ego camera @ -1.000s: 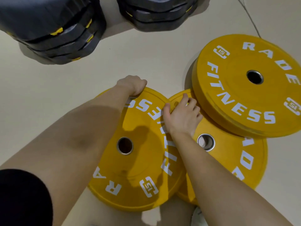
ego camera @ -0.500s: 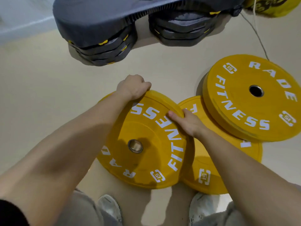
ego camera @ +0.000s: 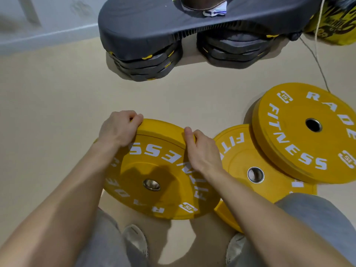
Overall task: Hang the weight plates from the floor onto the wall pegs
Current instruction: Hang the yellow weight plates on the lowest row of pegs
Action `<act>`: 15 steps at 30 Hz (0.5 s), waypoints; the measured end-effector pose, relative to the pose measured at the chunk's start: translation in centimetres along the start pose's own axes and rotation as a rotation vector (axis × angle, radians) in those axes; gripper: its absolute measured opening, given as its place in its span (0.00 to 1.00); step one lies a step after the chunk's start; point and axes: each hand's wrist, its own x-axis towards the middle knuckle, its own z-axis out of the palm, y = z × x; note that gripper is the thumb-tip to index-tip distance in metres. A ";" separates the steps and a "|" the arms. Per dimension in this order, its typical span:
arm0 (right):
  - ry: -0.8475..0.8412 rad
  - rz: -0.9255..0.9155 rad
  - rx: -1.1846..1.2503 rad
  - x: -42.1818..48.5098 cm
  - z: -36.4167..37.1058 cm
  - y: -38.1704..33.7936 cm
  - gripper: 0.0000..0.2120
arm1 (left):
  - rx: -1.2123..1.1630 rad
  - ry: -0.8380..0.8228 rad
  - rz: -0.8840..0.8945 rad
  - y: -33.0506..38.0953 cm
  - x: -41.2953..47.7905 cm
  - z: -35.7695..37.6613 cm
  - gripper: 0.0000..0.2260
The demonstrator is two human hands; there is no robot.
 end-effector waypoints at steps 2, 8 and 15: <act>0.023 -0.044 -0.035 0.3 0.6 -0.9 0.33 | -0.031 0.055 -0.006 -0.9 -0.5 -0.6 0.19; 0.160 -0.246 -0.095 1.7 -0.1 -4.3 0.26 | -0.079 0.297 0.050 -2.8 -1.0 -3.6 0.18; 0.396 -0.475 -0.144 5.2 -1.9 -6.6 0.23 | -0.222 0.579 0.216 -1.1 0.6 -5.1 0.18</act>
